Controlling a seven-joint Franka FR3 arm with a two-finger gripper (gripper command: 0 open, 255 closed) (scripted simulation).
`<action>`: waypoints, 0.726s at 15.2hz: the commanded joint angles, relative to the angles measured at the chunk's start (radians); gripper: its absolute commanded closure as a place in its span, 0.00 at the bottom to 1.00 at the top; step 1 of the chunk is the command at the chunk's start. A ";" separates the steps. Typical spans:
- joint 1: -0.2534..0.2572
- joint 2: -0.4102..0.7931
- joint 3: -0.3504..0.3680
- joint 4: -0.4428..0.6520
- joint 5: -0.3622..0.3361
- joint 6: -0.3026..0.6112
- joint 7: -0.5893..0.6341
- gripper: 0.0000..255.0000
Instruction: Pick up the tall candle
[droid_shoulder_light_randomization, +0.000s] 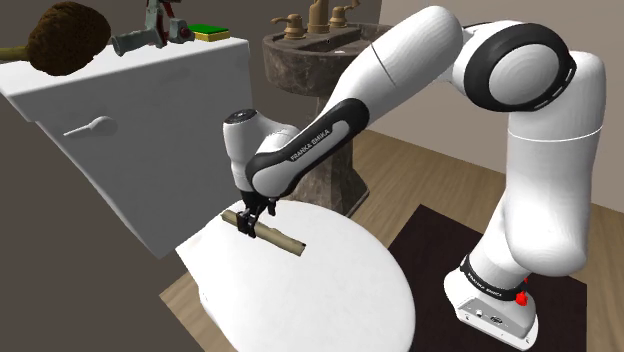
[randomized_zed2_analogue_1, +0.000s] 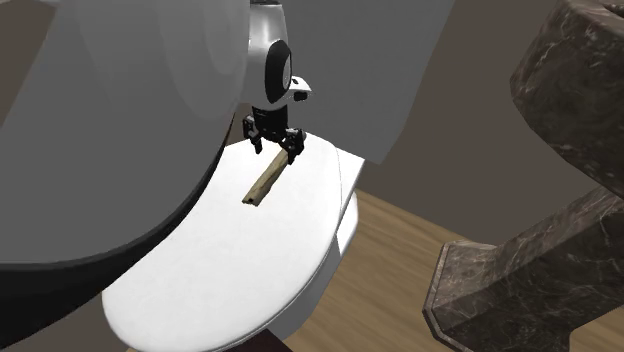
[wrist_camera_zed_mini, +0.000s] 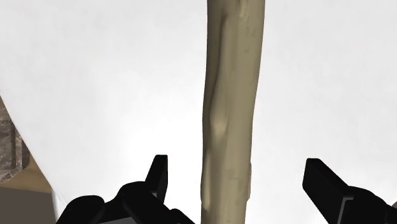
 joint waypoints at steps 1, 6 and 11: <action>0.003 0.020 -0.004 0.000 -0.008 0.020 0.004 0.00; 0.008 0.052 -0.011 -0.008 -0.020 0.058 0.011 0.00; 0.009 0.052 -0.011 -0.006 -0.021 0.057 0.012 1.00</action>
